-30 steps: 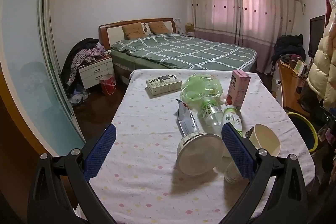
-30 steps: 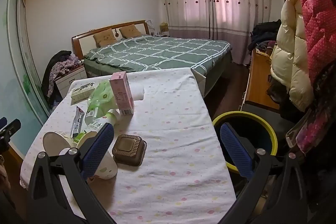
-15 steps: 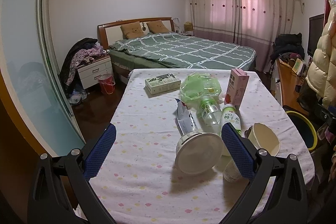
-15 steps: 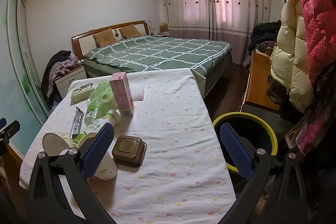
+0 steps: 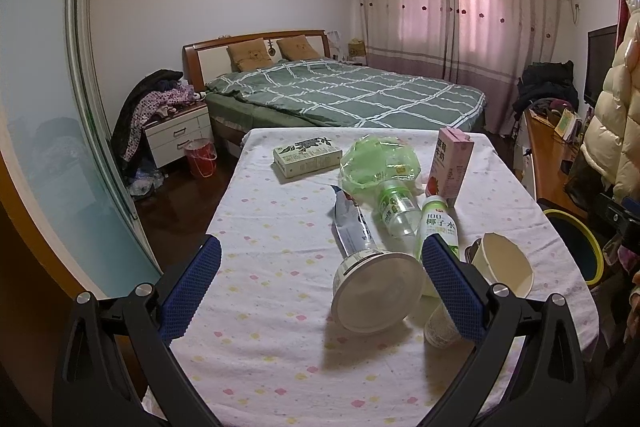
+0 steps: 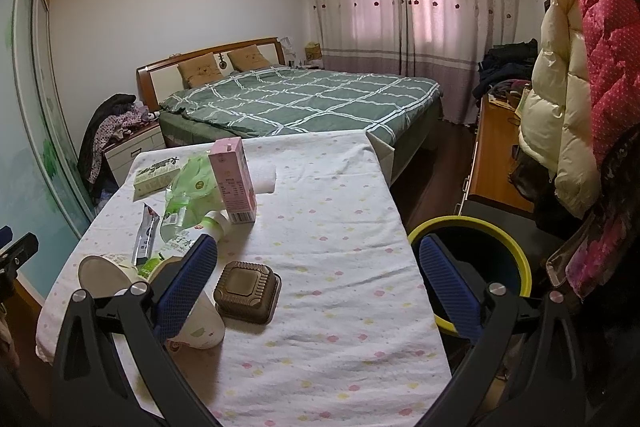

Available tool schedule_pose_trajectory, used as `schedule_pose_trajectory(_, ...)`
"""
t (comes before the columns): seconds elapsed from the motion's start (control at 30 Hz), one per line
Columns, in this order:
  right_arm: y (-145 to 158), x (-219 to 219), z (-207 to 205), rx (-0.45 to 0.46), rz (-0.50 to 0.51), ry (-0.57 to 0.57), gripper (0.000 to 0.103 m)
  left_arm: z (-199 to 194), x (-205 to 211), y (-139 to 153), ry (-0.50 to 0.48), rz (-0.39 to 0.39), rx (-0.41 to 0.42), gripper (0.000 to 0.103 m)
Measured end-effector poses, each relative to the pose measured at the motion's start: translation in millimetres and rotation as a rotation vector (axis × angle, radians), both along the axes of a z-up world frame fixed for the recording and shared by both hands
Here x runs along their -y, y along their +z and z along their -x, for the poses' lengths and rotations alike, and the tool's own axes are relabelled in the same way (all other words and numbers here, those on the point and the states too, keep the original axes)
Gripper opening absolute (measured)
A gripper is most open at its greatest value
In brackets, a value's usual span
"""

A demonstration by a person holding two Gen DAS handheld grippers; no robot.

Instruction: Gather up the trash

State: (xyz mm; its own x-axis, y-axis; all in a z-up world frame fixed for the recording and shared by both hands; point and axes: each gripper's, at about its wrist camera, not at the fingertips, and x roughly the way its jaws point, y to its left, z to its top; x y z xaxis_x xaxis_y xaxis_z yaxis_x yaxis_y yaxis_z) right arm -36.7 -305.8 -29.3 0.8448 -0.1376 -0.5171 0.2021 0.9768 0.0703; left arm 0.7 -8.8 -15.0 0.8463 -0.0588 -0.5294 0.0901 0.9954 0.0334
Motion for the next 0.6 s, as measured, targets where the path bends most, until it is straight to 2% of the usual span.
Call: schedule_pose_trajectory(0.6, -6.1, 1.8, -5.7, -0.010, -0.006, 0.000, 0.097, -3.2, 3.1, -5.7, -0.006, -0.001, -0.012, 0.099)
